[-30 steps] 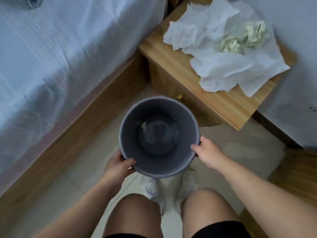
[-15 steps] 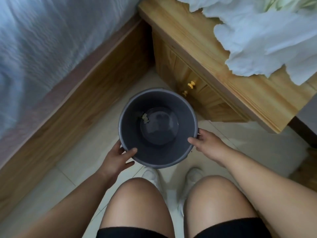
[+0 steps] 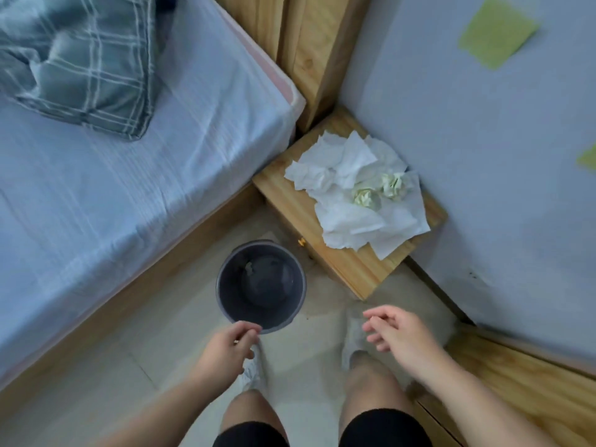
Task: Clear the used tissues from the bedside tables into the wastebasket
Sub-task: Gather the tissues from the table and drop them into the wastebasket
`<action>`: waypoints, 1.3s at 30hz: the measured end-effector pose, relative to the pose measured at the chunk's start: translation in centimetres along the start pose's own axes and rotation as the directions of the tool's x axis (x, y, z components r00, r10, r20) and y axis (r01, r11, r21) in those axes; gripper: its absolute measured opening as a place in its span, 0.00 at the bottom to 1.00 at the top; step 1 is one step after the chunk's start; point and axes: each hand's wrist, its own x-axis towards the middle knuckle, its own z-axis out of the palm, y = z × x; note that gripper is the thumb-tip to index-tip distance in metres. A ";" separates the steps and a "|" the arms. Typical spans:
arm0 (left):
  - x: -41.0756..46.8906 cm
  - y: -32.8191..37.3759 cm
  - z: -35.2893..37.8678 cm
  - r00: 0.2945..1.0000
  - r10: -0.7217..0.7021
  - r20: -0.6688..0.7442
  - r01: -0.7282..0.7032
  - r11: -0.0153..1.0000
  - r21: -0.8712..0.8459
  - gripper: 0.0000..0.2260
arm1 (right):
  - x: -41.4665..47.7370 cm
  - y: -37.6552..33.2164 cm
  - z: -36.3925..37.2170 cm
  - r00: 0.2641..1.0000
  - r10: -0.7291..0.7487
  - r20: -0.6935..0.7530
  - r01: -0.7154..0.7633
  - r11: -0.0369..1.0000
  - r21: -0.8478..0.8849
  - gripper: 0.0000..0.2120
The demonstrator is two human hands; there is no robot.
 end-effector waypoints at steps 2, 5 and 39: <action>-0.3 3.2 2.1 1.000 0.011 0.003 -0.011 0.999 -0.049 0.09 | 0.6 -1.1 -3.7 0.999 -0.032 -0.043 0.031 0.999 -0.004 0.08; 0.5 7.4 5.7 1.000 0.014 -0.018 -0.015 0.994 -0.105 0.08 | 3.8 -2.4 -8.8 0.993 -0.077 -0.091 0.078 0.997 0.004 0.07; 17.5 29.7 15.5 0.864 0.323 -0.386 -0.338 0.941 0.030 0.19 | 24.4 -11.1 -17.7 0.749 -0.641 -0.164 0.482 0.699 -0.528 0.14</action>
